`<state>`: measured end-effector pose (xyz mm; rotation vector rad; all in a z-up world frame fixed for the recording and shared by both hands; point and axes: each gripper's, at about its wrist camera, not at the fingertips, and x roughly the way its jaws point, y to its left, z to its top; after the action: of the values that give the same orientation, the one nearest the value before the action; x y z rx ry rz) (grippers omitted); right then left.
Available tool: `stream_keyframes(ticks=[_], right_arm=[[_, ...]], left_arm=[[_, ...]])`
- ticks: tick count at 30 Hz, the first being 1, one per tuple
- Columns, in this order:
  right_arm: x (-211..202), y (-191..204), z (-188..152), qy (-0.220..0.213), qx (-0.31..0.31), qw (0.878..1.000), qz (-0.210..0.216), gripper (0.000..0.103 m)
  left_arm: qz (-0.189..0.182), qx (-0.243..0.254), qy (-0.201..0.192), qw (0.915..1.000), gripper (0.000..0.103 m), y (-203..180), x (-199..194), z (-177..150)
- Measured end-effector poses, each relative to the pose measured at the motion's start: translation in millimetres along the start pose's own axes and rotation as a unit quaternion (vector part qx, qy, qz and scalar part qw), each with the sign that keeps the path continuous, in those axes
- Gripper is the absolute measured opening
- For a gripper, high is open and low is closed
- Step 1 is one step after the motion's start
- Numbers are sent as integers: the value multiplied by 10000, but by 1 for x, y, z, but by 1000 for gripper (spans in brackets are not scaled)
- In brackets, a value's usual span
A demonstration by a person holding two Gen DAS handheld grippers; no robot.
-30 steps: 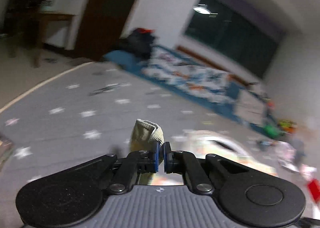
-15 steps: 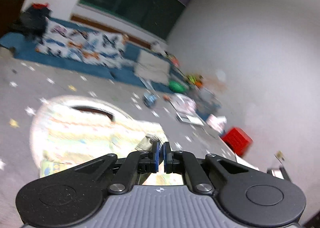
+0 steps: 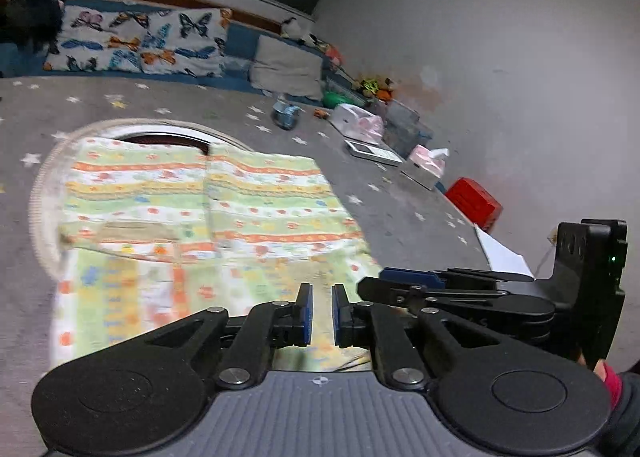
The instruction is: Fold clothes
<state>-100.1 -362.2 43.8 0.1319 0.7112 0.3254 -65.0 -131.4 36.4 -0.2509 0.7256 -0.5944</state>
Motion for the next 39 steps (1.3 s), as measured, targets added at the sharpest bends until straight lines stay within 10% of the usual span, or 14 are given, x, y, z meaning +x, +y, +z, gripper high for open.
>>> stream_keyframes(ticks=[9, 18, 26, 39], right_arm=[[35, 13, 0, 273, -122, 9995, 45, 38], [41, 15, 6, 169, -119, 9998, -20, 4], [26, 26, 17, -295, -512, 9972, -450, 3], [30, 29, 18, -53, -802, 9957, -457, 7]], left_arm=[[868, -405, 13, 9954, 15, 59, -26, -14], [1336, -561, 277, 9891, 15, 74, -26, -7], [2315, 219, 10, 9726, 17, 63, -58, 14], [1512, 6, 275, 9881, 17, 77, 5, 22]])
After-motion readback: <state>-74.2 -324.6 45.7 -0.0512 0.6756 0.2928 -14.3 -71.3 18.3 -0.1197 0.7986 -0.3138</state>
